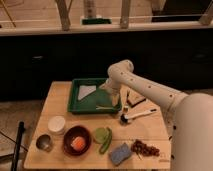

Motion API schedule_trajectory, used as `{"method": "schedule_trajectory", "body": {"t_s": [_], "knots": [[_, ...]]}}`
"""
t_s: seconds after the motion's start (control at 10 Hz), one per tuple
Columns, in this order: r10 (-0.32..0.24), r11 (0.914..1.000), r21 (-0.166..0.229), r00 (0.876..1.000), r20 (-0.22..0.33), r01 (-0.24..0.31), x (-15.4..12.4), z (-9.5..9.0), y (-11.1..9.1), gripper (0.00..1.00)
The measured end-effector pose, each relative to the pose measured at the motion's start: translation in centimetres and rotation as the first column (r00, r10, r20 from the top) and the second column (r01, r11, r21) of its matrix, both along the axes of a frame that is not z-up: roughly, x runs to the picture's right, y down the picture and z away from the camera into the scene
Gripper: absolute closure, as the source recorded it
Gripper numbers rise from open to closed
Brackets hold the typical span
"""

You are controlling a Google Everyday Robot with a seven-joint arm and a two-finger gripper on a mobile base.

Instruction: Place banana in tray

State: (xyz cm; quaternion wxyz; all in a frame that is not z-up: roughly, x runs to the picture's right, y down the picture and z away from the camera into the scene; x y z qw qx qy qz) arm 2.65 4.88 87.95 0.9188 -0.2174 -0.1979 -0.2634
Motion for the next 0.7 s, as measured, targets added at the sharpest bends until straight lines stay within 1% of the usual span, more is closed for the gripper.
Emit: {"method": "schedule_trajectory", "body": {"t_s": [0.7], "knots": [[-0.007, 1.0, -0.002, 1.0, 0.009, 0.007, 0.56, 0.03, 0.15, 0.2]]}}
